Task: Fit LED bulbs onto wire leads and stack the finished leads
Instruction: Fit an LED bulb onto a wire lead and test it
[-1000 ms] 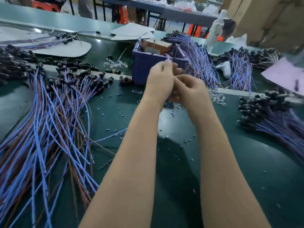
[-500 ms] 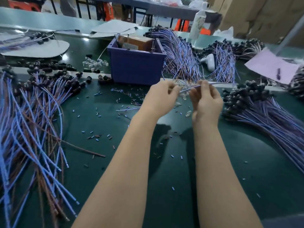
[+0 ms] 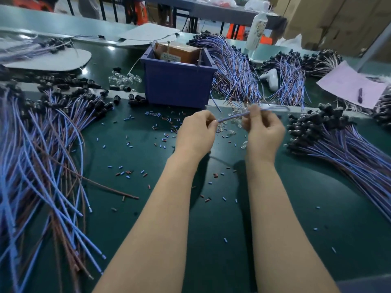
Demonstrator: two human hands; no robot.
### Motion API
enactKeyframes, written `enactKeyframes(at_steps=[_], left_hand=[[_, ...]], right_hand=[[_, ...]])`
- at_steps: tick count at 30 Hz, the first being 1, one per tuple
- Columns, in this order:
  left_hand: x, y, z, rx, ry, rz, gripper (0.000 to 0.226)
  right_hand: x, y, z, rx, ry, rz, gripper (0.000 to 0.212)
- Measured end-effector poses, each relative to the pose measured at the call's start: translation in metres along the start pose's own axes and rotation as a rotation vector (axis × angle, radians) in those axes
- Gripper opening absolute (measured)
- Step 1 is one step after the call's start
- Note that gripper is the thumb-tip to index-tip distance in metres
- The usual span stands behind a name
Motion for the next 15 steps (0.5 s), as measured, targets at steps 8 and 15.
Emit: enactKeyframes(at_steps=[8,15], left_hand=[[0.000,-0.001,0.003,0.112,0.038,-0.064,0.014],[-0.001,0.008,0.017,0.041,0.140,-0.052,0.017]], right_hand=[[0.003,-0.012,-0.011,-0.060,-0.155,0.234,0.018],[0.000,-0.007,-0.012,-0.017,-0.067,0.122,0.020]])
Point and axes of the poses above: each hand's wrist, its own x-axis away from the middle knuckle, its own y-axis out of the back of the hand, z = x × y, the point moved 2 cm from there along -x, towards the middle knuckle, and after that the axes turned 14 degrees about -y, right-handed, at the moved point
